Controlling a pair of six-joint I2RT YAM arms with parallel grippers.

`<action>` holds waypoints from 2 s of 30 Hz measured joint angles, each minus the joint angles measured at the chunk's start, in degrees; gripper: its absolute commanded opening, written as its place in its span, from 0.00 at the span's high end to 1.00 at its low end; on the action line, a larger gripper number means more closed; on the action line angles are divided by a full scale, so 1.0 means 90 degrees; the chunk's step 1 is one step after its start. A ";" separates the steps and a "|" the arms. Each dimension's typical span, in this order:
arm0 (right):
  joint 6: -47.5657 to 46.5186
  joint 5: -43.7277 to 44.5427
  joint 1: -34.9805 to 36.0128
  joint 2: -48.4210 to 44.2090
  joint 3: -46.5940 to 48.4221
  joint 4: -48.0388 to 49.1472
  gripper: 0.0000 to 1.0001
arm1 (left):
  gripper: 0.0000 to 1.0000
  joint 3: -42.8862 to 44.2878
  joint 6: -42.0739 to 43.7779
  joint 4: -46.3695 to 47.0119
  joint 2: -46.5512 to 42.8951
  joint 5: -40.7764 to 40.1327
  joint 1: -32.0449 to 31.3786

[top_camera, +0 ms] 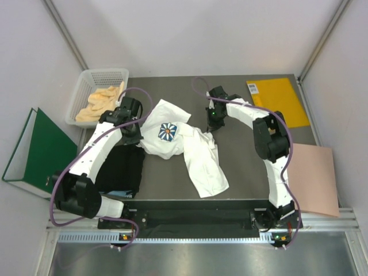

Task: Fold and stack the t-shirts
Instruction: Flatten out the tshirt

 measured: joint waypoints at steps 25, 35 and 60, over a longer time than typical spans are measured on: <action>-0.0644 0.1855 -0.1885 -0.1953 -0.0046 0.0192 1.00 | 0.48 -0.0903 -0.0007 -0.0466 -0.0780 0.1311 0.0024; -0.0811 0.1552 -0.2074 -0.1562 -0.0046 0.0189 1.00 | 0.01 -0.0510 -0.0010 -0.0874 -0.1644 0.1217 -0.0070; -0.0911 0.0726 -0.2096 -0.1433 -0.0634 0.0350 1.00 | 0.62 0.5076 0.0403 0.0911 0.5639 0.0826 0.0180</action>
